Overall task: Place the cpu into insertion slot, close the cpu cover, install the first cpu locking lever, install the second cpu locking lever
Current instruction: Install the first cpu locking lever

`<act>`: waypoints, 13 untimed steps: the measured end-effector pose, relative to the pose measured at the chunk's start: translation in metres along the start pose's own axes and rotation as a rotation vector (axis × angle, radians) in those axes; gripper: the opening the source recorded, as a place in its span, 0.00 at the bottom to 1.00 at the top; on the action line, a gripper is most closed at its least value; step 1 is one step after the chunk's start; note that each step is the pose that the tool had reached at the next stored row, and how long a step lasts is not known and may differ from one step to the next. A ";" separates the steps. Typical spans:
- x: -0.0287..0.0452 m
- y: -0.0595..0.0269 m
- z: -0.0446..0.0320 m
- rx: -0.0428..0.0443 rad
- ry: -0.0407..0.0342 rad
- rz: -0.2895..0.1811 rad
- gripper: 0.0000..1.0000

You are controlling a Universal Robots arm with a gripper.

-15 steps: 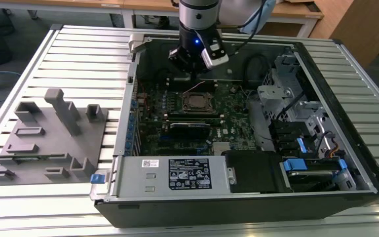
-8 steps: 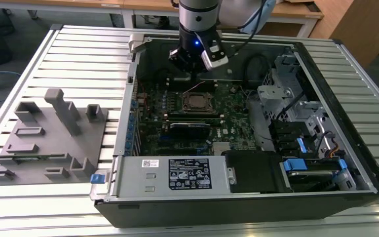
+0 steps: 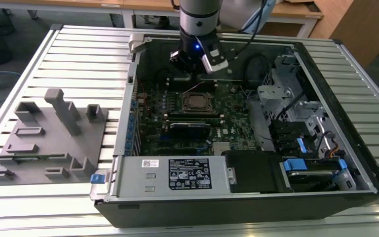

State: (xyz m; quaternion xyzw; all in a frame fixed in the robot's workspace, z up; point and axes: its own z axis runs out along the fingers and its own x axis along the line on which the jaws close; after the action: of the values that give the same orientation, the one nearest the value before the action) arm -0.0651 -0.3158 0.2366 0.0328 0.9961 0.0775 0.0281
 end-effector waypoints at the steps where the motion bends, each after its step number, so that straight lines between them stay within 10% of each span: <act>1: -0.0003 0.0000 0.0002 -0.0068 0.0003 0.000 0.10; 13: -0.0009 -0.0013 0.0030 -0.0107 -0.0064 0.043 0.10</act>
State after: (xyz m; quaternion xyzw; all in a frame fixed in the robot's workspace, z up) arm -0.0641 -0.3167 0.2336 0.0544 0.9946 0.0834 0.0297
